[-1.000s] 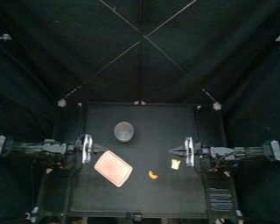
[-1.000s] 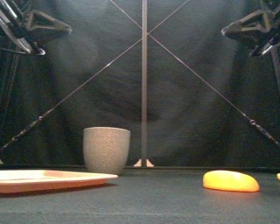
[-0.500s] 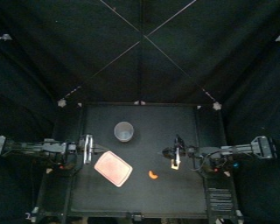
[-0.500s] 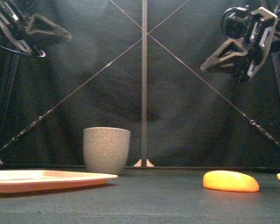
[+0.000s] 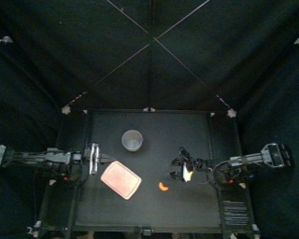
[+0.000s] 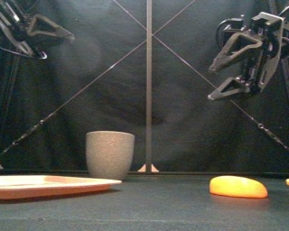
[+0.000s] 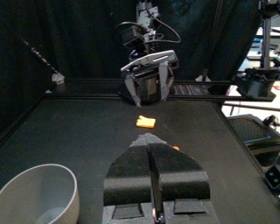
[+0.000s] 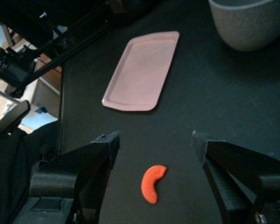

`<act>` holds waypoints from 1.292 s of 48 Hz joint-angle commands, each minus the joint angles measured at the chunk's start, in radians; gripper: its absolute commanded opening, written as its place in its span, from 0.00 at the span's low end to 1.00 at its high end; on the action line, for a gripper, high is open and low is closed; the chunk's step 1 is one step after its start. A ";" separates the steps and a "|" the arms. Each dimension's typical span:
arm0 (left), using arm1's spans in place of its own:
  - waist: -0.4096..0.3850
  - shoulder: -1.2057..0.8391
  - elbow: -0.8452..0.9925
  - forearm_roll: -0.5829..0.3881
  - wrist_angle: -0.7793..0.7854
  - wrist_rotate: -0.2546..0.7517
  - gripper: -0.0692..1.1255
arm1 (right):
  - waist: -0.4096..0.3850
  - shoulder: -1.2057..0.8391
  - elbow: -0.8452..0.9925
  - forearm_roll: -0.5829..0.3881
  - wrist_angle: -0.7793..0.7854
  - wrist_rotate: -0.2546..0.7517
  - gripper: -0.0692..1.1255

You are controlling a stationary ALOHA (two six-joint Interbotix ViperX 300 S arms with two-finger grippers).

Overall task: Pick the tangerine then place it in the grey bowl
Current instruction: Pick the tangerine

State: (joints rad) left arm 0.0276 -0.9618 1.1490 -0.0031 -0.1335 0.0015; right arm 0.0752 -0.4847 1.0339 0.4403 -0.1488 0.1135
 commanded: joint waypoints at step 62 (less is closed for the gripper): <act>0.048 0.003 0.008 0.005 -0.026 0.003 0.16 | 0.037 0.534 -0.380 0.040 0.515 0.106 0.86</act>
State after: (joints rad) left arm 0.0706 -0.9618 1.1704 0.0000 -0.1519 0.0031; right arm 0.1120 0.0460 0.6903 0.4847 0.3574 0.2178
